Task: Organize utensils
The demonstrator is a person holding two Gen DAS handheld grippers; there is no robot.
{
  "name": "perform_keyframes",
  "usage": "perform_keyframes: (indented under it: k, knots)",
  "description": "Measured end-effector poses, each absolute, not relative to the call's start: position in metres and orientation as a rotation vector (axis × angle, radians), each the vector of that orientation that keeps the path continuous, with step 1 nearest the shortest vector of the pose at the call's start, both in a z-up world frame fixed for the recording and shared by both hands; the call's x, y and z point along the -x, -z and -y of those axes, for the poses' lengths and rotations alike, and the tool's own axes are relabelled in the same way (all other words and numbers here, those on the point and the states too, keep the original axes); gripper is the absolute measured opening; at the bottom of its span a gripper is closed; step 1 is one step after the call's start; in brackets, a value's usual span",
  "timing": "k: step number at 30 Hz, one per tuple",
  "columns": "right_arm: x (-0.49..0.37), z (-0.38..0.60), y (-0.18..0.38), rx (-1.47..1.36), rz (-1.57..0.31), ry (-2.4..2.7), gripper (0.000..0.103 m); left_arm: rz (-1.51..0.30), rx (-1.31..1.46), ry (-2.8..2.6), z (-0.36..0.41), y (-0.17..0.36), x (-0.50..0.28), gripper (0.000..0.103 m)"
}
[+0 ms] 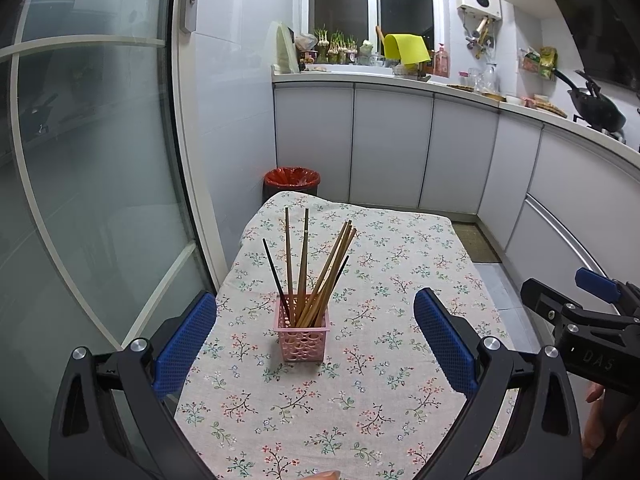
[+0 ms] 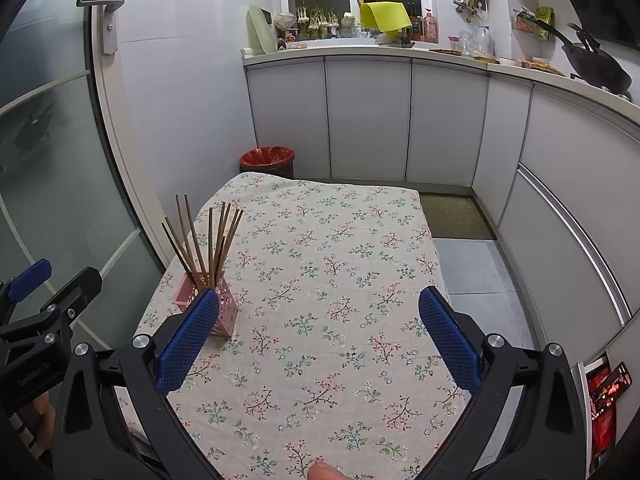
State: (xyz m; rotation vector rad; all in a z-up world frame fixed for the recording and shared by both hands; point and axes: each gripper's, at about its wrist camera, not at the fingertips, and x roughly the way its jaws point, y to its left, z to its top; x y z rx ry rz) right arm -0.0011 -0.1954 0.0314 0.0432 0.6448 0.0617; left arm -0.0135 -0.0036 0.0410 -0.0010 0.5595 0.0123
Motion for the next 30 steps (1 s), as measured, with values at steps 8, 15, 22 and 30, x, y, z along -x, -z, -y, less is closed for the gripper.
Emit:
perform_keyframes:
  k: [8, 15, 22, 30]
  knots:
    - [0.0021, 0.1956, -0.0334, -0.047, -0.639, -0.057, 0.096, -0.557, 0.001, -0.017, 0.0044, -0.0413, 0.0122, 0.096]
    - [0.0024, 0.1969, -0.0345, -0.051, -0.637, -0.058, 0.096, -0.557, -0.001, -0.013, 0.0056, -0.0408, 0.0138, 0.096]
    - [0.0021, 0.1973, -0.0348, -0.054, -0.635, -0.057, 0.096, -0.555, 0.002, -0.016, 0.0061, -0.0405, 0.0142, 0.096]
    - [0.0019, 0.1966, -0.0351, -0.053, -0.635, -0.059, 0.096, -0.555, 0.002, -0.017, 0.0056, -0.0405, 0.0138, 0.096]
